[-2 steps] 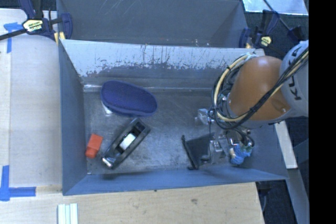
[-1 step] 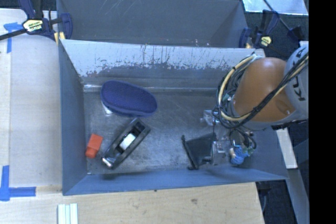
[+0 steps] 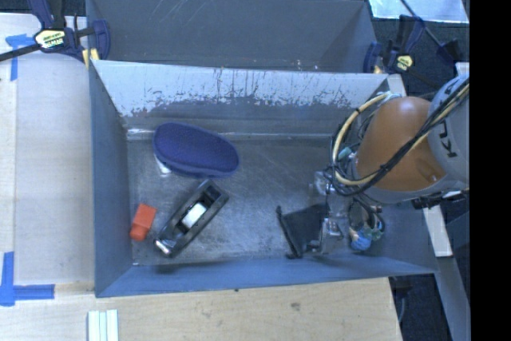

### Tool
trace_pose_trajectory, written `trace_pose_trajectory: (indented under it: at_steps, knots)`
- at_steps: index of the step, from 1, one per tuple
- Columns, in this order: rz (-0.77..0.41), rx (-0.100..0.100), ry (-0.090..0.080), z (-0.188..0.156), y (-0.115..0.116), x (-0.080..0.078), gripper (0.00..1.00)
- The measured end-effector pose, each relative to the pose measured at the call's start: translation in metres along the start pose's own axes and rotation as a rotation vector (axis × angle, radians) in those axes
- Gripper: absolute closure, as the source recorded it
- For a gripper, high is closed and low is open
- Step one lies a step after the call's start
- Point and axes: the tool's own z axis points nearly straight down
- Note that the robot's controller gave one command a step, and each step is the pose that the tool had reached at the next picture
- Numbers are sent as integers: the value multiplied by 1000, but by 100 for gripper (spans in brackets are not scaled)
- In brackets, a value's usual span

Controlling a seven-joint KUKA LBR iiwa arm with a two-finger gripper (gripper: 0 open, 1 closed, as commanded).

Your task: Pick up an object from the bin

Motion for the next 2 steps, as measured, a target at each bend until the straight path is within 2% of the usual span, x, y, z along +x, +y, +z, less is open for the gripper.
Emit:
trace_pose_trajectory:
  at_steps: [1,2]
  knots:
    - [-3,0,-1,0,0,0,0]
    - [-3,0,-3,-1,0,-1,100]
